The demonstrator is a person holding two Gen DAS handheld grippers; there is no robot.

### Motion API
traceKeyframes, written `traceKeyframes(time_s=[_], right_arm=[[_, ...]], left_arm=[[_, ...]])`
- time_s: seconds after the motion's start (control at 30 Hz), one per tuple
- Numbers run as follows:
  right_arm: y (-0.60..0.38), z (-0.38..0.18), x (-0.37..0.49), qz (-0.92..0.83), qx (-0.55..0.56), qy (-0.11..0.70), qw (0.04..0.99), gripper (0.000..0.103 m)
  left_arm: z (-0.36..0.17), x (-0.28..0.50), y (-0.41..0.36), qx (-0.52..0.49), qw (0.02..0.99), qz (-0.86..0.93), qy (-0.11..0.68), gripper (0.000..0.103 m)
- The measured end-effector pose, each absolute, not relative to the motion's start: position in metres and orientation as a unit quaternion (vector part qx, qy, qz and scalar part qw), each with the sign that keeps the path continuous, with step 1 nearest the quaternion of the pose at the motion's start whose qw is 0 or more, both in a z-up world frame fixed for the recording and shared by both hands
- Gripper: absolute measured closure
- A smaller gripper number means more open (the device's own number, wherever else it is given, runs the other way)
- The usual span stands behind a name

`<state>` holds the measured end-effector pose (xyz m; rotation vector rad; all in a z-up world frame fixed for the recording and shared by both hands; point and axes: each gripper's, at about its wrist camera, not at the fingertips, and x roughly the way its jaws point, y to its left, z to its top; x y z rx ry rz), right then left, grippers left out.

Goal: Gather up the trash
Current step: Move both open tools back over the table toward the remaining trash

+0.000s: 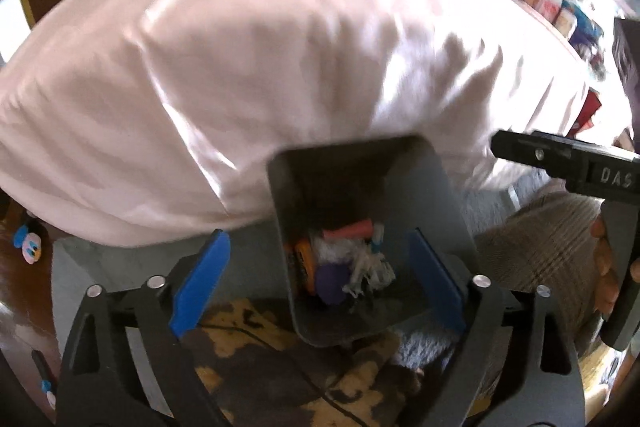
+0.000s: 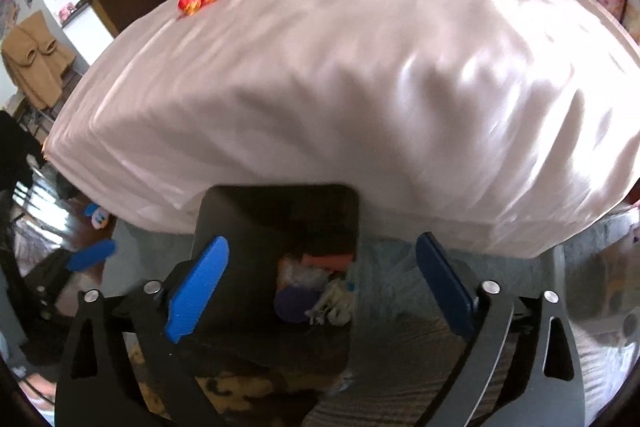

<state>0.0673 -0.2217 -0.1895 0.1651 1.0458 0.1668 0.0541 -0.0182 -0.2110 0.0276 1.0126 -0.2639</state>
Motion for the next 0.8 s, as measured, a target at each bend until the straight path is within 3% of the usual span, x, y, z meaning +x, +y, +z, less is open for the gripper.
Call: traceKeyframes(time_s=[0.1, 0.43, 0.8], right_arm=[[-0.230, -0.177, 0.074, 0.073, 0.068, 0.486, 0.868, 0.007], [-0.244, -0.106, 0.120, 0.058, 0.059, 0.413, 0.907, 0.006], [-0.212, -0.092, 0.196, 0.083, 0.058, 0.406, 0.908, 0.006]], left_arm=[[-0.189, 0.061, -0.009, 0.004, 0.879, -0.120, 0.462, 0.008], [-0.133, 0.110, 0.005, 0.033, 0.904, -0.097, 0.415, 0.008], [-0.107, 0.194, 0.019, 0.037, 0.913, -0.091, 0.397, 0.008]])
